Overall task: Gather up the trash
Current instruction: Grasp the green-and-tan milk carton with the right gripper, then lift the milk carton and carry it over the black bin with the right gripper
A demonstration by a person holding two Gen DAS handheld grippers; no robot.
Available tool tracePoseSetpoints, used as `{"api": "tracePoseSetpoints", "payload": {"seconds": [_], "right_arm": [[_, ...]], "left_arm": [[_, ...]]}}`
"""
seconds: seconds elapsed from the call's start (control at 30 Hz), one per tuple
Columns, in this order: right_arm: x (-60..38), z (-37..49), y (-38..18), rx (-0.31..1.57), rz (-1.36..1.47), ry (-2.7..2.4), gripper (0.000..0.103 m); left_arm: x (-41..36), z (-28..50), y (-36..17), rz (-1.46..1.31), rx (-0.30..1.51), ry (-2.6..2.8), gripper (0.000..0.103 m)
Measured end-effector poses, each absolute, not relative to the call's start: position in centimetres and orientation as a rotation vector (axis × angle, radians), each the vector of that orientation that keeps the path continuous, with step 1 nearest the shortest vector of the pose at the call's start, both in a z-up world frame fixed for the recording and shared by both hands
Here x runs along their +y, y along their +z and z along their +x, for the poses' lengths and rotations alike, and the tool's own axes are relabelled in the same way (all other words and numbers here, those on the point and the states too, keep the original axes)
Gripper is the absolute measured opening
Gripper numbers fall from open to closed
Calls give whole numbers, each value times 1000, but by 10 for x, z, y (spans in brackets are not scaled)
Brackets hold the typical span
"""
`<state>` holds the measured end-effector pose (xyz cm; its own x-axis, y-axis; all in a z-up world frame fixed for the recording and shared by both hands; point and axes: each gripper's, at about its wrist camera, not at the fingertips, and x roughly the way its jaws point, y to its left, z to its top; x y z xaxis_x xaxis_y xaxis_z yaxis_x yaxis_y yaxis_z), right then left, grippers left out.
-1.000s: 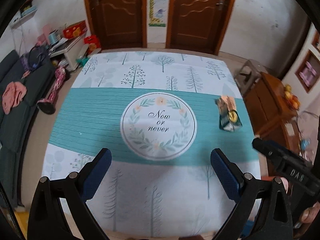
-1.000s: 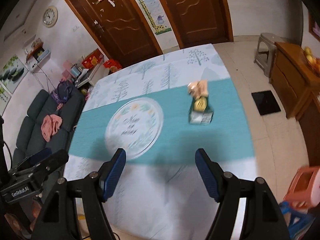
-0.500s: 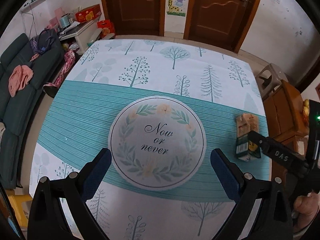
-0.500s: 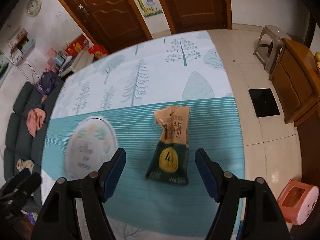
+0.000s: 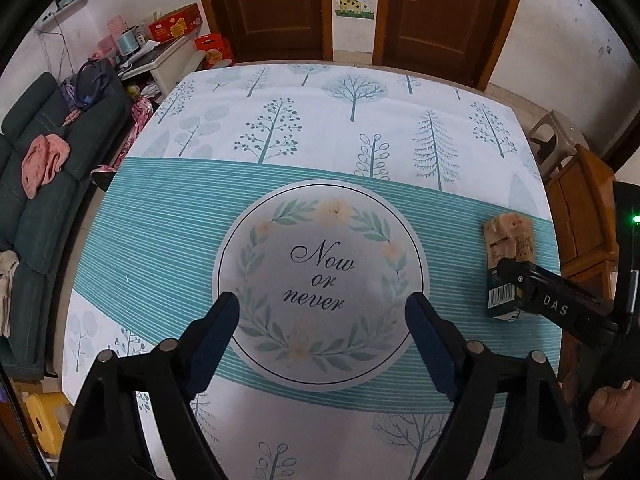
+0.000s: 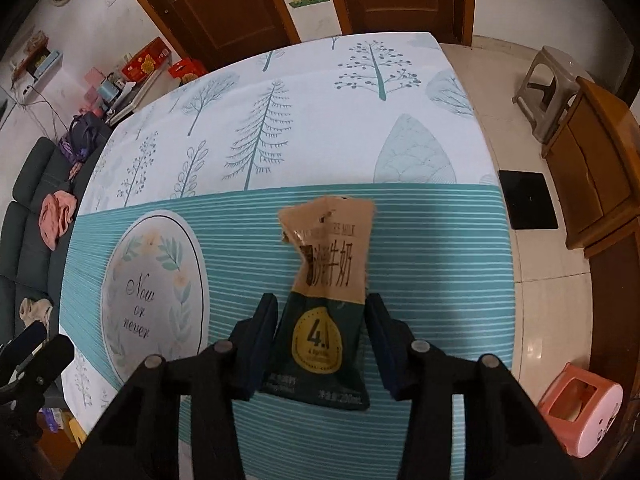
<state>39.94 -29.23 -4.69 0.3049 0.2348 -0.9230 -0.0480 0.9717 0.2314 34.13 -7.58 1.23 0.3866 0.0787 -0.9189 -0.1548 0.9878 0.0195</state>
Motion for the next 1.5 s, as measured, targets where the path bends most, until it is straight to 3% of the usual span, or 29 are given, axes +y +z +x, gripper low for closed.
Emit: {"api": "tracePoseSetpoints", "payload": {"seconds": [0.43,0.97,1.5], "right_arm": [[-277,349,4,1139,273,310,35],[-214,196,68,1021,367,261,35],[-120,37,61,974,404,110,35]], "left_arm": [[-65,298,47,-65,1103,111,82],[2,173,90,-40,1044,-54,82],[92,39,80,30,1034,-212,82]]}}
